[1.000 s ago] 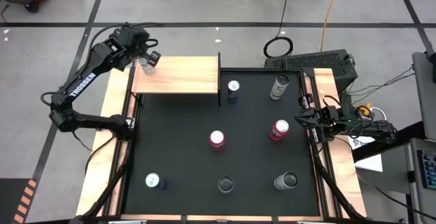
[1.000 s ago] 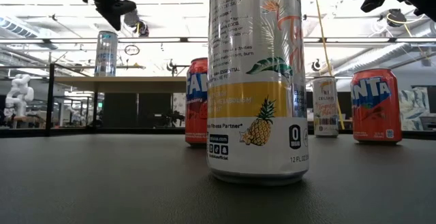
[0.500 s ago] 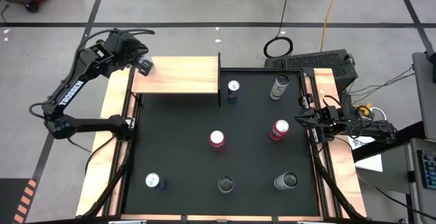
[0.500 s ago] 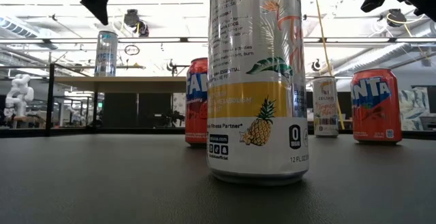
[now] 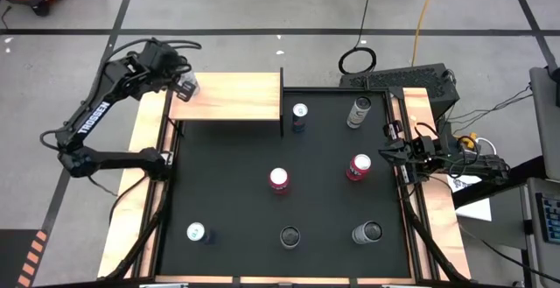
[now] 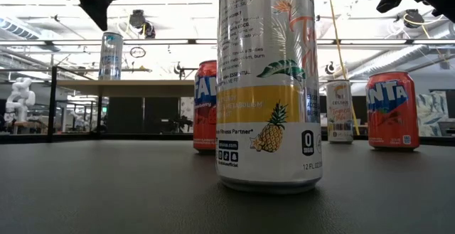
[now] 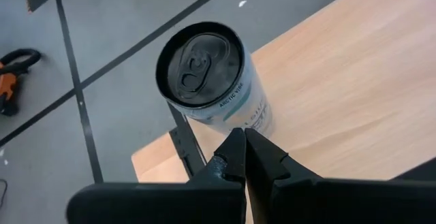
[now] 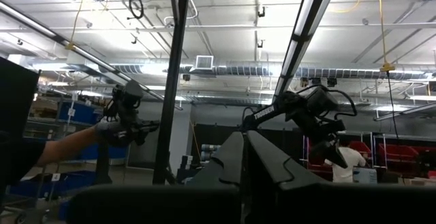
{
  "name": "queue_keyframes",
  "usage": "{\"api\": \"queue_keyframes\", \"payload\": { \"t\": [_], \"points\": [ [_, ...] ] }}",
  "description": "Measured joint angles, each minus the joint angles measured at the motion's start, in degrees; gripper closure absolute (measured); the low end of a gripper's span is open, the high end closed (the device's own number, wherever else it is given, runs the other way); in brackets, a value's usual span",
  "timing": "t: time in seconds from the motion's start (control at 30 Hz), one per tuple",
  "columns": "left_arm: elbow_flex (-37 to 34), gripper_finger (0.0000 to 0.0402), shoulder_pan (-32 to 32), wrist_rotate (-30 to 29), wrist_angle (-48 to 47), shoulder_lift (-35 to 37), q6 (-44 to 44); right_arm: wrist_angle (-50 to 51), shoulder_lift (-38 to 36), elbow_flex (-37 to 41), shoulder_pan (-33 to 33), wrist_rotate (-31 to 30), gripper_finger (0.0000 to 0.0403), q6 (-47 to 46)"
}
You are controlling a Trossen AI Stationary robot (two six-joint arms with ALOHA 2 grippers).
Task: Place canned beverage on shelf
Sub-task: Put the left white-blue soda can on the shelf
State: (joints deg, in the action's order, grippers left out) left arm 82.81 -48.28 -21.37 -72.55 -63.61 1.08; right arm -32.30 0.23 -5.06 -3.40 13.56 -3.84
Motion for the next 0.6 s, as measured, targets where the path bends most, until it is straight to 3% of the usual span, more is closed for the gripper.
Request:
{"api": "queue_keyframes", "payload": {
  "t": [0.6],
  "points": [
    [0.0, 0.0401, -1.5, -2.6, -0.1, -3.3, 0.1, 0.0, 0.0, 0.0, 0.0, 0.0, 0.0403, 0.0]
  ]
}}
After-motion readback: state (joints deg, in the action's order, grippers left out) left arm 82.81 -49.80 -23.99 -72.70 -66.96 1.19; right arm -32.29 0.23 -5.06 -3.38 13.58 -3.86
